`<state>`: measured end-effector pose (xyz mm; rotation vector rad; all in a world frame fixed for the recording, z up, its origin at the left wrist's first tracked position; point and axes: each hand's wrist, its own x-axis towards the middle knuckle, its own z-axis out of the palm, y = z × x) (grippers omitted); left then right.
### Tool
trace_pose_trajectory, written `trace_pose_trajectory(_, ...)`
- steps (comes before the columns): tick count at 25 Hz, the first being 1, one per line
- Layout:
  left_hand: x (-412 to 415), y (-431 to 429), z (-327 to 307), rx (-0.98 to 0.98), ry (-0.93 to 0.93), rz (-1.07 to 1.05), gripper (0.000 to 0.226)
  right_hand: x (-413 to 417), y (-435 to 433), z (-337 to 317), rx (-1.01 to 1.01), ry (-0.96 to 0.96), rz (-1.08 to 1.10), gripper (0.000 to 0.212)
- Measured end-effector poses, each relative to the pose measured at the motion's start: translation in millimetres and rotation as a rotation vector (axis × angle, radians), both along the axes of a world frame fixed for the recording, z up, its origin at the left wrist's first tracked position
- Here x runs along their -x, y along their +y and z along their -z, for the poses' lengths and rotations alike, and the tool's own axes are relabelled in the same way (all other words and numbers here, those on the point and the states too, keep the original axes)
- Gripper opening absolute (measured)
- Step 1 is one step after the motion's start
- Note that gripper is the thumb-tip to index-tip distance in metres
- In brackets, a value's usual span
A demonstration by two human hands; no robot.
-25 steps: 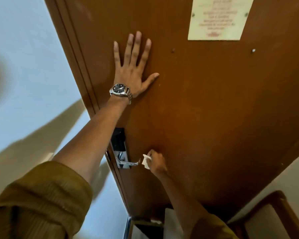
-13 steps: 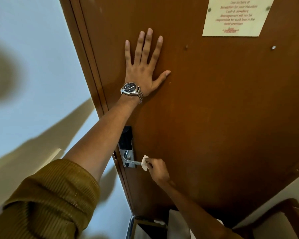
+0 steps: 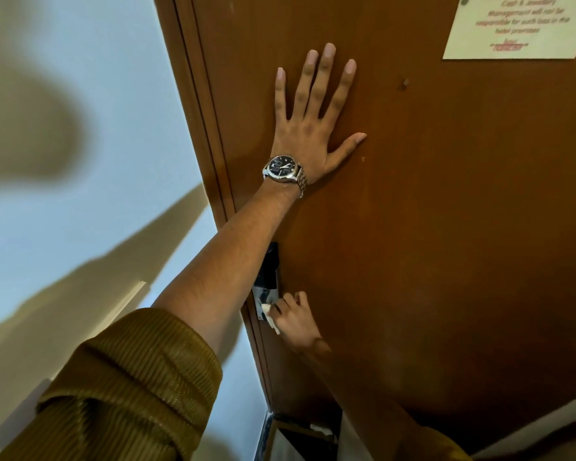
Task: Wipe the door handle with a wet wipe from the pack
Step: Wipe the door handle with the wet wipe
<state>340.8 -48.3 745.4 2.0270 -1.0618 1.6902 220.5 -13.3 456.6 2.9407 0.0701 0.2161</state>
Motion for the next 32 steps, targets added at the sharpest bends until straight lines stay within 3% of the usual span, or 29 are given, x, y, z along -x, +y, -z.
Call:
trace_pose_trajectory(5,-6,0,1,0.018,-0.022,-0.001,0.087,-19,38,-5,-0.023,-0.04,0.079,0.018)
trace_pose_trajectory(8,-7,-1,1,0.024,-0.033,-0.002,0.088,-2,9,7,0.041,-0.119,-0.05,0.03)
trace_pose_trajectory(12,-5,-2,2,0.035,-0.024,0.002,0.088,29,-50,17,-0.058,-0.106,-0.069,0.044)
trace_pose_trajectory(14,-5,-1,2,0.031,-0.016,0.003,0.088,35,-63,21,-0.354,-0.155,0.025,0.035)
trace_pose_trajectory(16,-5,-3,2,0.038,-0.022,0.005,0.088,35,-54,25,-0.93,-0.2,0.187,0.023)
trace_pose_trajectory(19,-6,-3,2,0.037,-0.016,0.006,0.088,31,-23,39,-1.391,-0.465,0.459,0.029)
trace_pose_trajectory(21,-5,-3,2,0.037,-0.015,0.009,0.087,27,-5,42,-1.848,-0.582,0.702,0.029)
trace_pose_trajectory(24,-3,-3,2,0.036,-0.01,0.007,0.087,21,13,42,-2.495,-0.562,0.858,0.023)
trace_pose_trajectory(28,-3,-2,2,0.04,-0.002,0.007,0.087,7,42,35,-2.852,-0.544,0.769,0.017)
trace_pose_trajectory(32,-2,-1,2,0.024,0.004,-0.001,0.087,-23,73,27,-2.96,-0.544,0.699,0.02)
